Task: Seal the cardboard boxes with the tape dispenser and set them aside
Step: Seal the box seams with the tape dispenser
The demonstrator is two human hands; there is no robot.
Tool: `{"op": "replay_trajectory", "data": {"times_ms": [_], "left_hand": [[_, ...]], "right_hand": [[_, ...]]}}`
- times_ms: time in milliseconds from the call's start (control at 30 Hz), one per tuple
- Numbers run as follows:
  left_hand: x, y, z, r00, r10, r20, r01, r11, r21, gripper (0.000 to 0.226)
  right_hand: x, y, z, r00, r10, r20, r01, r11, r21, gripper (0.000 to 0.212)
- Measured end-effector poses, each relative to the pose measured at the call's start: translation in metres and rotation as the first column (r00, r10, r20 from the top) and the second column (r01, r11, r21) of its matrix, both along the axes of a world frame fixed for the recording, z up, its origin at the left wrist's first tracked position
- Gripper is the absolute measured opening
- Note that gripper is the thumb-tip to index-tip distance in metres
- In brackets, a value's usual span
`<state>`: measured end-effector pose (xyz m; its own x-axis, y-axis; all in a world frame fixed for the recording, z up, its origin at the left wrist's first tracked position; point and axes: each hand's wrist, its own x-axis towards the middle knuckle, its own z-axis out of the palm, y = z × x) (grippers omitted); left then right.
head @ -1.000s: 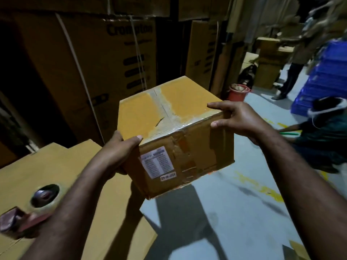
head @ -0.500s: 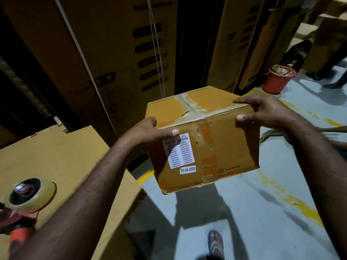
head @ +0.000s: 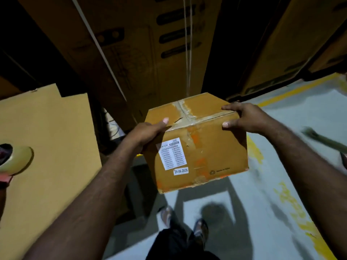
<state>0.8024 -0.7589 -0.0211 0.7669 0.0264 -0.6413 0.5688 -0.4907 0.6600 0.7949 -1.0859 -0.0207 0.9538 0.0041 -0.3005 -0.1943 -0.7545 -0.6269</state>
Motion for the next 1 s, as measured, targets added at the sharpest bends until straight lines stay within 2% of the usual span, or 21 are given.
{"op": "replay_trajectory", "data": {"times_ms": [133,267,333,433,467,533,600,700,900,1000], "left_hand": [[0.025,0.011,-0.056,0.998,0.06,-0.023,-0.059,0.997,0.049,0.061],[0.041,0.018,-0.137,0.988,0.148,-0.035,-0.144,0.986,0.09,0.098],[0.044,0.019,-0.19,0.985,0.172,-0.019,-0.169,0.981,0.097,0.089],[0.043,0.025,-0.28,0.984,0.177,0.026,-0.179,0.972,0.154,0.055],[0.044,0.029,-0.315,0.986,0.158,0.05,-0.165,0.969,0.186,0.053],[0.048,0.035,-0.383,0.987,0.149,0.061,-0.159,0.957,0.241,0.065],[0.053,0.041,-0.441,0.987,0.134,0.084,-0.154,0.937,0.313,0.072],[0.06,0.043,-0.499,0.987,0.103,0.122,-0.141,0.918,0.371,0.064],[0.058,0.049,-0.606,0.99,0.126,0.066,-0.142,0.889,0.436,0.063],[0.061,0.053,-0.641,0.993,0.113,0.023,-0.11,0.876,0.469,0.068]], "right_hand": [[0.053,0.019,-0.044,0.984,0.144,-0.104,-0.159,0.975,-0.153,0.084],[0.097,0.039,-0.123,0.944,0.209,-0.254,-0.276,0.925,-0.262,0.095],[0.109,0.044,-0.181,0.932,0.23,-0.282,-0.308,0.911,-0.275,0.089],[0.119,0.049,-0.281,0.921,0.262,-0.287,-0.34,0.902,-0.268,0.08],[0.122,0.05,-0.315,0.923,0.258,-0.285,-0.334,0.906,-0.261,0.077],[0.124,0.053,-0.384,0.933,0.246,-0.262,-0.314,0.913,-0.26,0.069],[0.123,0.055,-0.452,0.949,0.283,-0.142,-0.313,0.909,-0.277,0.062],[0.122,0.061,-0.538,0.944,0.325,-0.059,-0.328,0.901,-0.286,0.056],[0.125,0.084,-0.636,0.95,0.313,-0.004,-0.295,0.891,-0.346,0.048],[0.123,0.096,-0.671,0.949,0.314,-0.001,-0.297,0.897,-0.326,0.051]]}}
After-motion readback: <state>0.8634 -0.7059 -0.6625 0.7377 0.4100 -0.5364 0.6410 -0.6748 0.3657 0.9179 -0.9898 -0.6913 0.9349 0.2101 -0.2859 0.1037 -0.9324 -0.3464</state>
